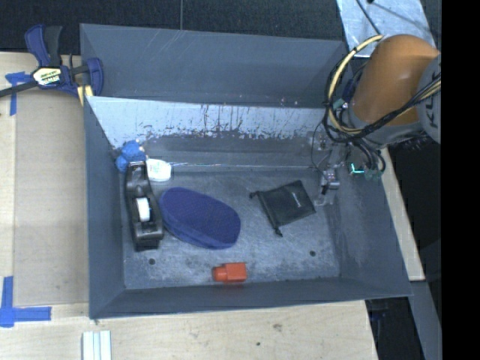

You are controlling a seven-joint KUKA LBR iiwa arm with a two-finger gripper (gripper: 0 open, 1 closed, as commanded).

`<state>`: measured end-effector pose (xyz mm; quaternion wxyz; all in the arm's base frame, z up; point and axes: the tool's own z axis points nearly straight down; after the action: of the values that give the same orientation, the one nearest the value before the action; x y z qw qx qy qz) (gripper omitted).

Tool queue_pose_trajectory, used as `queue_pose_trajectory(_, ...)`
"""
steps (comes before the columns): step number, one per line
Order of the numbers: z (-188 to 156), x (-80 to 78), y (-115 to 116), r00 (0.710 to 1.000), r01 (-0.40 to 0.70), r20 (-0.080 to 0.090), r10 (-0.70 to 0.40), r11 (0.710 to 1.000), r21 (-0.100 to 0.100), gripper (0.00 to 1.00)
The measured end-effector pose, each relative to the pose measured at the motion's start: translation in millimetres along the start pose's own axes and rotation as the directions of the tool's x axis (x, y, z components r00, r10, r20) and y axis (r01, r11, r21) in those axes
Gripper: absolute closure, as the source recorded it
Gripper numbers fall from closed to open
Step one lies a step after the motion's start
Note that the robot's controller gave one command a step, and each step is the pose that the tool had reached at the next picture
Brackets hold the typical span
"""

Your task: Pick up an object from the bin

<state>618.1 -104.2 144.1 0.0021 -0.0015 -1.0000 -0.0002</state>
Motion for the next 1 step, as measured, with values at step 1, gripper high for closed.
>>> queue_pose_trajectory(1, 76.7, 17.2, 27.6, 0.989, 0.148, 0.001, -0.148, 0.989, -0.001, 0.0)
